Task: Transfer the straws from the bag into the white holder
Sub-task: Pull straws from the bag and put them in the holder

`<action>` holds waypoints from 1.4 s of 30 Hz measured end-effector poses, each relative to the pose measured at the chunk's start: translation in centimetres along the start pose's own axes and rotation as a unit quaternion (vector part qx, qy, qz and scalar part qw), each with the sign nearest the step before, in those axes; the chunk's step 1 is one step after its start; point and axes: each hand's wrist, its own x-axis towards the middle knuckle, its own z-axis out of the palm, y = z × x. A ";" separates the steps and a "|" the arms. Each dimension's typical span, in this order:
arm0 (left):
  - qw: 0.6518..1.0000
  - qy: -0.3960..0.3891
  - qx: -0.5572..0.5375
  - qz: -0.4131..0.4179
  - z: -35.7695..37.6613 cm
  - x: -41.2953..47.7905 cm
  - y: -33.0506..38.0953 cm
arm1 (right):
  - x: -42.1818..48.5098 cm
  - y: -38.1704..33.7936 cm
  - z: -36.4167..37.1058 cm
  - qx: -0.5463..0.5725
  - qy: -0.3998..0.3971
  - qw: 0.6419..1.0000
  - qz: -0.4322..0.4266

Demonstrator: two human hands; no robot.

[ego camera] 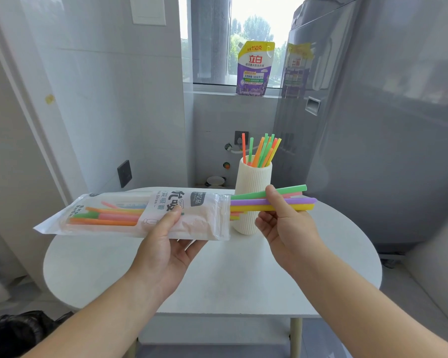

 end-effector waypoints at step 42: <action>0.999 0.017 -0.023 0.017 -0.4 0.6 1.0 | 1.5 -11.8 -4.7 -0.159 -0.032 0.972 -0.168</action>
